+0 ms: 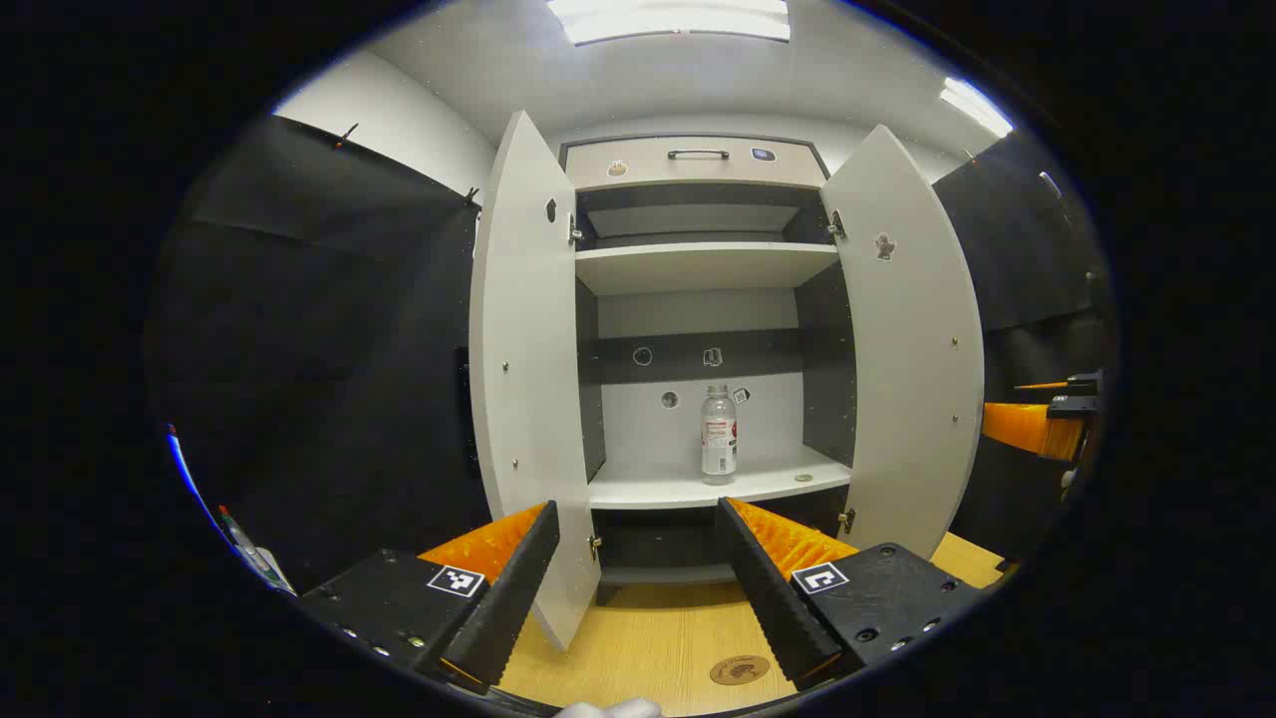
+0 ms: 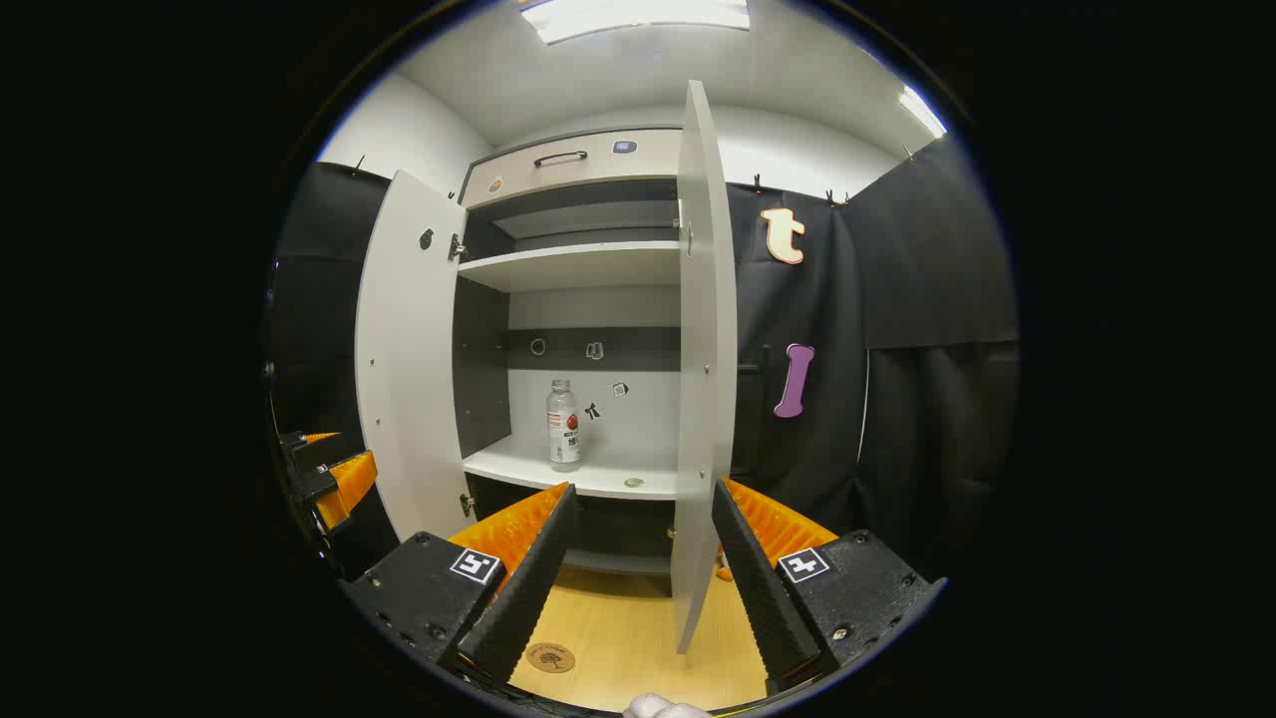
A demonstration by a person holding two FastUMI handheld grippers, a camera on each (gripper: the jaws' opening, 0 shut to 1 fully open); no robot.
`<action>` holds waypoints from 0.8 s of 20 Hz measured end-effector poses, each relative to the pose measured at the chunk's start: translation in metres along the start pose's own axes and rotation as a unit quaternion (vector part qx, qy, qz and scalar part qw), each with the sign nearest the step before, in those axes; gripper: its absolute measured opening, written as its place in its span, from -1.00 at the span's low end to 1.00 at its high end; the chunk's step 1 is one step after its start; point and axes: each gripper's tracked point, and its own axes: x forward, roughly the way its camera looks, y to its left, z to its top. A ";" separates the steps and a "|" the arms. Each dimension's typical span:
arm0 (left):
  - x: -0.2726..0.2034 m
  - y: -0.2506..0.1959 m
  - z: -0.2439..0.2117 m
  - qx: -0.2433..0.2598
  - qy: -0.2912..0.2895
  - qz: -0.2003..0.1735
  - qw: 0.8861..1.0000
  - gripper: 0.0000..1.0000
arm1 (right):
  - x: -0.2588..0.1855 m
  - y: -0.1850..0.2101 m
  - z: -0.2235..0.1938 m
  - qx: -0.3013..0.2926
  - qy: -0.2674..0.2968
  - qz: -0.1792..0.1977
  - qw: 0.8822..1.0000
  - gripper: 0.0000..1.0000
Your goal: Grasp the bottle in the cabinet with the left hand and place it on the coaster, then close the right door with the right hand and the left door with the left hand.
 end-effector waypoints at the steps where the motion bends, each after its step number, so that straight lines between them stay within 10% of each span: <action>1: -0.001 0.001 0.001 0.001 -0.002 0.001 1.000 0.90 | -0.001 0.000 -0.001 -0.001 0.002 0.001 1.000 0.67; 16: 0.022 -0.018 0.002 -0.001 -0.006 -0.027 1.000 0.92 | -0.010 -0.004 -0.004 -0.001 0.011 -0.004 1.000 0.67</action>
